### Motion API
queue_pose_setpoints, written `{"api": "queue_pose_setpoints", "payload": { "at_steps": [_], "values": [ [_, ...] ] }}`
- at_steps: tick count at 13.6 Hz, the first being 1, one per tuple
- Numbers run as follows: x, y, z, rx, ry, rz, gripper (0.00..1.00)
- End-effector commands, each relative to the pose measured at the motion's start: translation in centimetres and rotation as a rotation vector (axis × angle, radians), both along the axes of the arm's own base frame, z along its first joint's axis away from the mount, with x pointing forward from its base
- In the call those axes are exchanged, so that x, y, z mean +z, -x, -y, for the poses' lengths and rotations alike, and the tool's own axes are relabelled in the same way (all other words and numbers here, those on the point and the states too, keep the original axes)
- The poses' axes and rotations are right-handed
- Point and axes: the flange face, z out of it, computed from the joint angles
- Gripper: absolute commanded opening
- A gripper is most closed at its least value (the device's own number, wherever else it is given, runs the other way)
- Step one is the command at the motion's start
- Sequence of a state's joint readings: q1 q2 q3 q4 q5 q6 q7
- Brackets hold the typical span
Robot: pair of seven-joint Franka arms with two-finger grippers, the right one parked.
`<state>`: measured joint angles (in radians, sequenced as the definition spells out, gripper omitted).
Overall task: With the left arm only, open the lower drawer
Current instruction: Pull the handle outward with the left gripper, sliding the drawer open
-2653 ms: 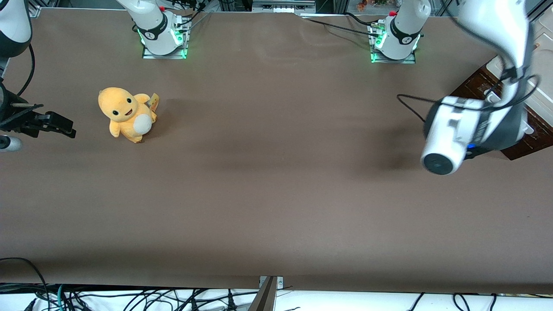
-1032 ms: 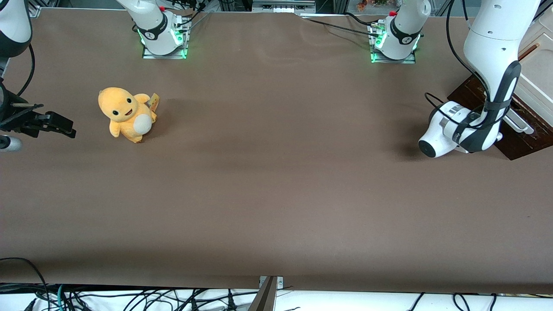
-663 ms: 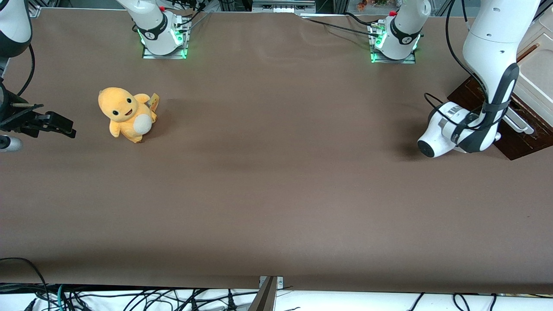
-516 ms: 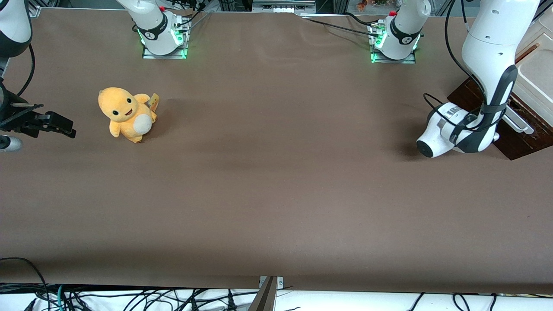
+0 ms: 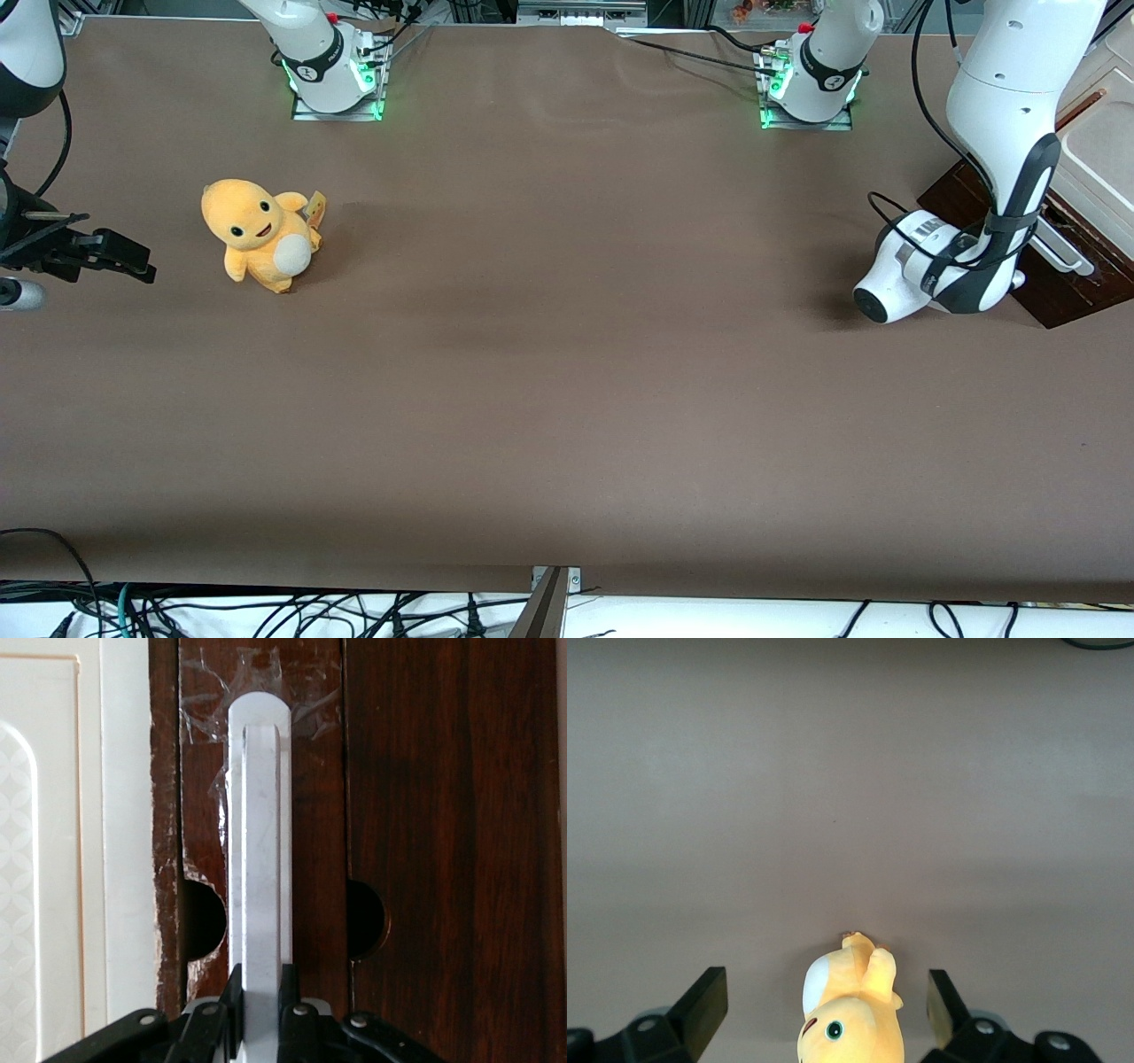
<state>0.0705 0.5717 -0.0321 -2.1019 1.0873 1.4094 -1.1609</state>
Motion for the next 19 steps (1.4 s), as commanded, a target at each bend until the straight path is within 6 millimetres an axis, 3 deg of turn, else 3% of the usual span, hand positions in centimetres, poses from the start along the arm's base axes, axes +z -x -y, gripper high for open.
{"api": "queue_pose_setpoints", "payload": {
  "at_steps": [1,14,19],
  "values": [
    [0.0,-0.5,0.5,-0.043,0.0,0.001,0.09],
    [1.7,-3.1,2.6,-0.057,0.002,0.019,0.08],
    [2.7,-5.3,4.8,-0.014,0.033,-0.009,0.08]
  ]
}}
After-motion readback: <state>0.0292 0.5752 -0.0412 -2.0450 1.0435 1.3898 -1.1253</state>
